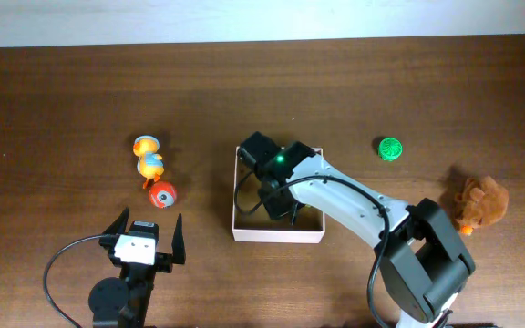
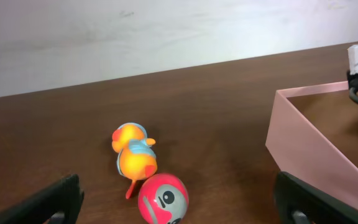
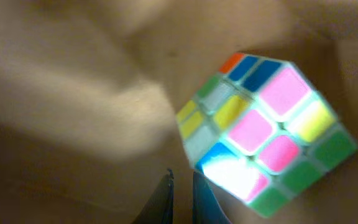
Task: Pack container
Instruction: 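Lower the cube into the box and open the right gripper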
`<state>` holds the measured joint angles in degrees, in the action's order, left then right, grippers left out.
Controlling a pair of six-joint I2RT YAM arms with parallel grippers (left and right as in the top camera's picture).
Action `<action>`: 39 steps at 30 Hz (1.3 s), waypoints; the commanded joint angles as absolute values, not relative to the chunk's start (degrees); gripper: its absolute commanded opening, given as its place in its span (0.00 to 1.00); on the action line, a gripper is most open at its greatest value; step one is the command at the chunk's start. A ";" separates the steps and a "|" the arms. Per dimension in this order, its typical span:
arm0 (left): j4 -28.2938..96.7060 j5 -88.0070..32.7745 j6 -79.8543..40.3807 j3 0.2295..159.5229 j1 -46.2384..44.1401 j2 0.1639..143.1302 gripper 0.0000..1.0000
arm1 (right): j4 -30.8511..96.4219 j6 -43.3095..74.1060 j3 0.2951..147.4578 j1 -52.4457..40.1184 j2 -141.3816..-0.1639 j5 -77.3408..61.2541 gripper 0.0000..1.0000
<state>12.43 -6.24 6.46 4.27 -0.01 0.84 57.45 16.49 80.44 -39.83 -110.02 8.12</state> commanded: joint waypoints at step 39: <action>12.21 -6.63 7.40 3.84 0.23 0.34 0.99 | 52.86 11.81 80.66 -40.18 -110.30 6.00 0.76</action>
